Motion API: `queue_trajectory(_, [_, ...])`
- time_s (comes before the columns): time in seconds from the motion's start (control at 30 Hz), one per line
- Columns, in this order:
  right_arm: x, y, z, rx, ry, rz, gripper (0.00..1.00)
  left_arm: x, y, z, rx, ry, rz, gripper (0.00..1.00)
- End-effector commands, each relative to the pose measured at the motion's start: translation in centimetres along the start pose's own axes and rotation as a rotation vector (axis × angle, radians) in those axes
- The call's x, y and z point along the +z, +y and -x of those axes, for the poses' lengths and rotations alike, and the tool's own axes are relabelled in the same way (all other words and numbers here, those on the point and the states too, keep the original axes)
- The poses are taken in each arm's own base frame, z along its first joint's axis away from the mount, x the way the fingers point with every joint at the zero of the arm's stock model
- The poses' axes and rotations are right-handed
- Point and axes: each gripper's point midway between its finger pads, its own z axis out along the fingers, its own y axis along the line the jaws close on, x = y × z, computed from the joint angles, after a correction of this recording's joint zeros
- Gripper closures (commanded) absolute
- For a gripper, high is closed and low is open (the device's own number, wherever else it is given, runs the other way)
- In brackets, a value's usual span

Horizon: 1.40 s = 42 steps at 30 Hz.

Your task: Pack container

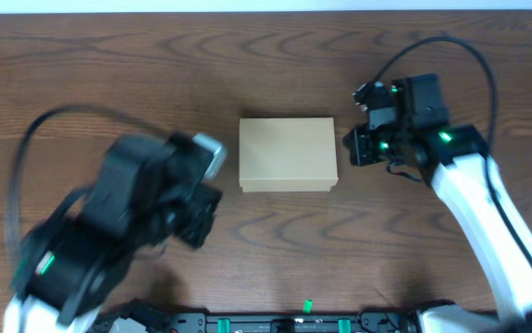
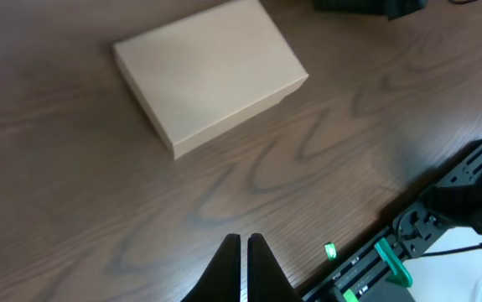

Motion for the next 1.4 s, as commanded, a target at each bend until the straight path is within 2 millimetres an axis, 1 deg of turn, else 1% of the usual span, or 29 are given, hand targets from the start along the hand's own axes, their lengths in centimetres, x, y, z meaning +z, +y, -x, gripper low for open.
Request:
queue_trajectory(0.0, [-4.9,2.2,1.9,-0.052,-0.155,0.016,0.57,-2.6,0.5,-0.7,0.008,-0.075,0.061,0.62])
queue_trajectory(0.03, [-6.1,2.6,2.1,-0.065,-0.191,0.015,0.12,-3.4,0.4,-0.9,0.013,-0.1,0.066,0.03])
queue_trajectory(0.07, [-7.1,2.9,2.2,-0.073,-0.219,0.011,0.01,-3.9,0.4,-1.0,0.017,-0.121,0.073,0.05])
queue_trajectory(0.17, [-9.4,3.8,2.4,-0.099,-0.286,0.022,0.01,-5.2,0.1,-1.5,0.026,-0.159,0.071,0.05])
queue_trajectory(0.3, [-11.2,4.5,2.5,-0.118,-0.338,0.027,0.01,-5.8,0.0,-2.0,0.03,-0.175,0.07,0.05])
queue_trajectory(0.4, [-11.5,4.6,2.4,-0.121,-0.347,0.028,0.01,-5.8,0.0,-2.1,0.029,-0.169,0.07,0.05])
queue_trajectory(0.57, [-11.5,4.6,2.4,-0.121,-0.347,0.028,0.01,-5.7,0.1,-2.8,0.022,-0.142,0.073,0.05])
queue_trajectory(0.87, [-11.4,4.6,2.4,-0.12,-0.344,0.027,0.01,-5.8,0.2,-3.1,0.02,-0.136,0.076,0.05])
queue_trajectory(0.93, [-11.4,4.6,2.4,-0.12,-0.344,0.027,0.01,-6.1,1.0,-3.8,0.022,-0.128,0.124,0.05])
queue_trajectory(1.0, [-11.4,4.6,2.4,-0.121,-0.345,0.027,0.01,-6.8,1.9,-3.9,0.0,-0.156,0.174,0.05])
queue_trajectory(1.2, [-11.4,4.6,2.4,-0.121,-0.345,0.027,0.01,-8.6,5.5,-4.0,-0.114,-0.333,0.381,0.05])
queue_trajectory(1.27, [-11.4,4.6,2.4,-0.12,-0.344,0.027,0.01,-8.7,6.7,-4.4,-0.133,-0.39,0.445,0.05])
queue_trajectory(1.37, [-11.4,4.6,2.4,-0.12,-0.344,0.027,0.01,-7.9,8.4,-5.6,-0.157,-0.453,0.524,0.05])
